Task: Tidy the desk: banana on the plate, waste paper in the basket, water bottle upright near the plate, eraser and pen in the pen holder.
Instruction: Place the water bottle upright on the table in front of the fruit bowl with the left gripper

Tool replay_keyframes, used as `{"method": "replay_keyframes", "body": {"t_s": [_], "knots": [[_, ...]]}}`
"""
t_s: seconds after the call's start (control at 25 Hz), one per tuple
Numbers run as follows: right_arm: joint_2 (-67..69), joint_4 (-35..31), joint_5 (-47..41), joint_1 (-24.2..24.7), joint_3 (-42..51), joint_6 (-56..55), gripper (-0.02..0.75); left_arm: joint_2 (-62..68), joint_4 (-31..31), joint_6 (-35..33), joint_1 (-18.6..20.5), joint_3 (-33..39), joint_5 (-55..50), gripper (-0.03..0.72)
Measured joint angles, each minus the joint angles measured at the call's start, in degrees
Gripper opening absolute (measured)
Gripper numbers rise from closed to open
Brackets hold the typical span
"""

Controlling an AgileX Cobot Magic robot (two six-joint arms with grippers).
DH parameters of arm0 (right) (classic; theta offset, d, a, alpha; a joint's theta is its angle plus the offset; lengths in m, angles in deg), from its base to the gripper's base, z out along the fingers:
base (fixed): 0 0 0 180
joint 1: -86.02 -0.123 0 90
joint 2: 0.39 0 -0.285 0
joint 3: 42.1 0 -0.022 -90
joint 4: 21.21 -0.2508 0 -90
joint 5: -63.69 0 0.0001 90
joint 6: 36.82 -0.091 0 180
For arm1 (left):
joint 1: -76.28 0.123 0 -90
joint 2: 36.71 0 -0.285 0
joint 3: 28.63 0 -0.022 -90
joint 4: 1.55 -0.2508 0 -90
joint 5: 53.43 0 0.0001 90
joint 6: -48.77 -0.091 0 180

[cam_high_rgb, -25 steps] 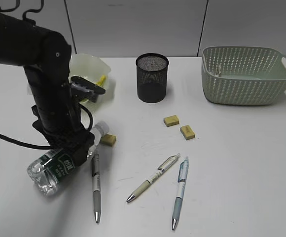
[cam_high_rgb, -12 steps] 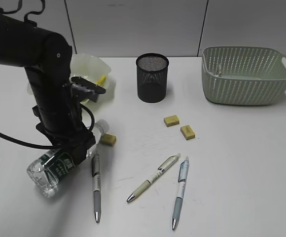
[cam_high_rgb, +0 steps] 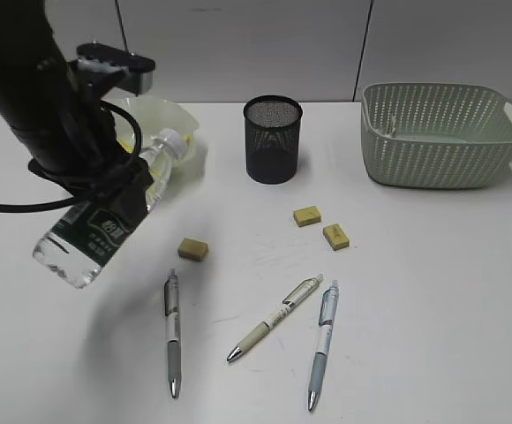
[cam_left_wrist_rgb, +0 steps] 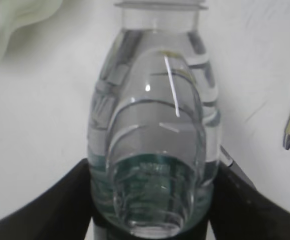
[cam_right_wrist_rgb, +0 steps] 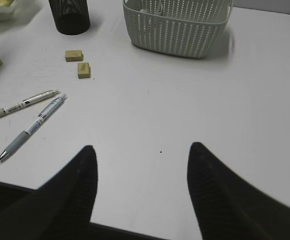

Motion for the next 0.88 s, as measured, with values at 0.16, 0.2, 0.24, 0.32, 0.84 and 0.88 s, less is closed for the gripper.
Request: {"method": "replay_keyframes", "body": {"t_s": [0.16, 0.2, 0.24, 0.32, 0.84, 0.88], "knots": [[0.0, 0.0, 0.0, 0.0, 0.0, 0.0, 0.456, -9.44, 0.0, 1.89, 0.0, 6.68, 4.51, 0.489], [0.0, 0.0, 0.0, 0.0, 0.0, 0.0, 0.456, -12.32, 0.0, 2.46, 0.0, 8.92, 7.05, 0.489], [0.0, 0.0, 0.0, 0.0, 0.0, 0.0, 0.456, -14.76, 0.0, 3.16, 0.0, 11.91, 10.14, 0.489], [0.0, 0.0, 0.0, 0.0, 0.0, 0.0, 0.456, -20.78, 0.0, 4.64, 0.0, 18.85, 17.64, 0.489], [0.0, 0.0, 0.0, 0.0, 0.0, 0.0, 0.456, -31.15, 11.27, 7.21, 0.0, 59.41, 86.59, 0.489], [0.0, 0.0, 0.0, 0.0, 0.0, 0.0, 0.456, -29.38, 11.54, 6.94, 0.0, 60.13, 89.63, 0.489]]}}
